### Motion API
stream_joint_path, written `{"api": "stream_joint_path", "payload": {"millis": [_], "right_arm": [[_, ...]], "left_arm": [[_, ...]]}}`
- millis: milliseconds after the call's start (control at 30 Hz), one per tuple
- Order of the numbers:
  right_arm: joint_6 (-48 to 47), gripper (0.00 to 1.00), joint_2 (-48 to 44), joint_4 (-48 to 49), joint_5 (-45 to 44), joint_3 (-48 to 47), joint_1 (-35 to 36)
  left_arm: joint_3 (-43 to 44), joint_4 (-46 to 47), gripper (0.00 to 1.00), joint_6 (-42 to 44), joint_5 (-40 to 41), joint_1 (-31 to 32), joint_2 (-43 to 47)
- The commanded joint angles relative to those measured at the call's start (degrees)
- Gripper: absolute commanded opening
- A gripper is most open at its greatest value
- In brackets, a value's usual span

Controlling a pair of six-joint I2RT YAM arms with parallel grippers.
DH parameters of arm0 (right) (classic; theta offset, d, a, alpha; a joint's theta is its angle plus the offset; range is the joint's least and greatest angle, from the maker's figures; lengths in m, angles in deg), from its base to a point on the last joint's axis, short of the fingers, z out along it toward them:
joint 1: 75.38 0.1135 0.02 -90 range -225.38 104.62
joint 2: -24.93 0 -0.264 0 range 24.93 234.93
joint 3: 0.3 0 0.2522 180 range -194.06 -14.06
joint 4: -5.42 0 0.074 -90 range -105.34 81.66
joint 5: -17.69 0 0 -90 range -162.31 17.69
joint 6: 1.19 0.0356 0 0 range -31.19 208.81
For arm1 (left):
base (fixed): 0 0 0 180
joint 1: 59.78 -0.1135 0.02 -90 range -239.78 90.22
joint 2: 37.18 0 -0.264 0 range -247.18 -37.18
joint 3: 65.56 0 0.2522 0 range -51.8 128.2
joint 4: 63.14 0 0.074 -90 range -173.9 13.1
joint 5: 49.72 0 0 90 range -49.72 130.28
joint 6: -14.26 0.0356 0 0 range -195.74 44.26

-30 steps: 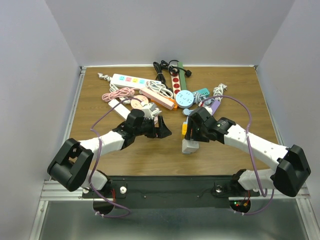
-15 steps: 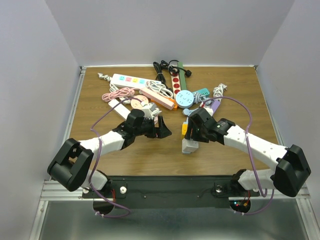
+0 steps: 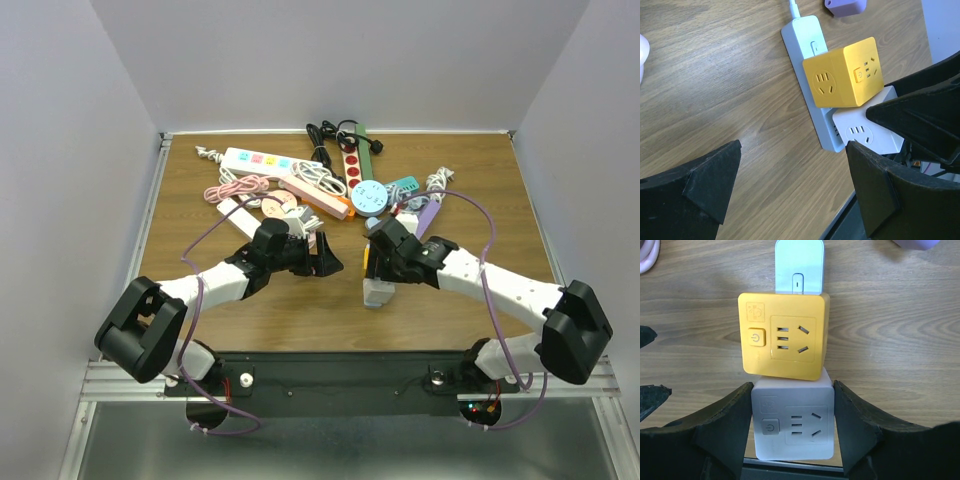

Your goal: Insert the plug

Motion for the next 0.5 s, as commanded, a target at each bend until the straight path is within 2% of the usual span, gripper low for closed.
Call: {"api": "stream_joint_path", "payload": {"millis": [0,467], "right_arm": [[1.3,0.0,1.8,-0.4,-1.6,-0.6,2.6],[5.3,0.0,2.5,-3.1,-7.0,1.5,7.0]], "left_arm": [[0.0,2.1,0.98,1.0,-0.3,-0.2,0.4],[-0.2,2.4,0.98,1.0,-0.5,-0.2,0.3]]}}
